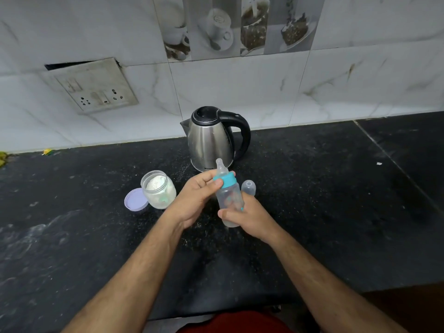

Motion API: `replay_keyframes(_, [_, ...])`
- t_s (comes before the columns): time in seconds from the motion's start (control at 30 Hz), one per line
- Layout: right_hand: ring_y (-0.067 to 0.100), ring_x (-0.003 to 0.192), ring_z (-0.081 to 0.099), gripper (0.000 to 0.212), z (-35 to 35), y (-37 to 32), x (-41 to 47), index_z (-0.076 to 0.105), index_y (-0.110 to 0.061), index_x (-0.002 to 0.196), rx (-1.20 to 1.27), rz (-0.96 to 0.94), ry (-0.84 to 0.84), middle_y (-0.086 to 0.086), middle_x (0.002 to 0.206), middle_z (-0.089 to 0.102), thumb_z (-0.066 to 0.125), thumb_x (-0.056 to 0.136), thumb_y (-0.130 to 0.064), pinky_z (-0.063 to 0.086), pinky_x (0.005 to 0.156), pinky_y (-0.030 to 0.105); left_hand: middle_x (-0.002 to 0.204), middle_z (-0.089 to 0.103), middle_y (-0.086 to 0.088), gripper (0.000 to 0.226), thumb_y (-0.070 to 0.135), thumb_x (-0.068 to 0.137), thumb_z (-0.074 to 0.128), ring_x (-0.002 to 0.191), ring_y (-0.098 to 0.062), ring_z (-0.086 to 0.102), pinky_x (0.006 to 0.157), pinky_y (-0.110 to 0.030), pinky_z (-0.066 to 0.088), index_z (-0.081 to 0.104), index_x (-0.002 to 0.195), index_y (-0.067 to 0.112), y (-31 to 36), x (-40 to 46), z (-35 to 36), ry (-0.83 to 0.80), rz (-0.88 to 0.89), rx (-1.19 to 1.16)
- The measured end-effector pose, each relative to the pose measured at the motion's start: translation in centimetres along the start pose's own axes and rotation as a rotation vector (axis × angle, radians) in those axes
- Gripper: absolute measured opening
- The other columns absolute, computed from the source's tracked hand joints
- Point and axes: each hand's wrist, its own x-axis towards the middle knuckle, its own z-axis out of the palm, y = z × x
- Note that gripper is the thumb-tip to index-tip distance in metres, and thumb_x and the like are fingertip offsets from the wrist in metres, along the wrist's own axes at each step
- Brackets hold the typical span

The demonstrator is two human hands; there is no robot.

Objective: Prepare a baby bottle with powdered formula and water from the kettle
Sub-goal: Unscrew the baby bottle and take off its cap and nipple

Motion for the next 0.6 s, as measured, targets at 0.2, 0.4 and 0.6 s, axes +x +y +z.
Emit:
replay_keyframes(0.2, [0.014, 0.075, 0.064, 0.036, 1.3, 0.0, -0.5, 0.056, -0.025, 0.094, -0.429, 0.087, 0.319, -0.007, 0.081, 0.067, 0.065, 0.071, -0.051, 0.055, 0.071, 0.035, 0.097, 0.077, -0.006, 0.019, 0.009, 0.09, 0.068, 0.09, -0.015, 0.072, 0.081, -0.027, 0.055, 0.069, 0.109, 0.006, -1.1, -0.2, 2.6, 0.347, 0.034, 0.138])
replay_keyframes(0.4, [0.01, 0.073, 0.066, 0.045, 1.8, 0.1, -0.7, 0.055, -0.027, 0.096, -0.366, 0.075, 0.299, -0.008, 0.078, 0.068, 0.058, 0.064, -0.059, 0.058, 0.071, 0.038, 0.105, 0.072, -0.006, 0.045, 0.025, 0.071, 0.087, 0.098, -0.016, 0.068, 0.084, -0.03, 0.055, 0.065, 0.11, 0.015, -0.5, 0.3, 2.7, 0.362, -0.043, 0.134])
replay_keyframes(0.6, [0.013, 0.08, 0.064, 0.041, 0.6, -0.5, -0.7, 0.057, -0.026, 0.095, -0.275, 0.089, 0.223, -0.006, 0.084, 0.067, 0.065, 0.067, -0.054, 0.056, 0.075, 0.039, 0.123, 0.065, 0.003, 0.036, 0.04, 0.088, 0.062, 0.113, -0.009, 0.061, 0.104, -0.031, 0.047, 0.064, 0.118, 0.02, 0.4, 0.0, 1.7, 0.032, -0.098, -0.041])
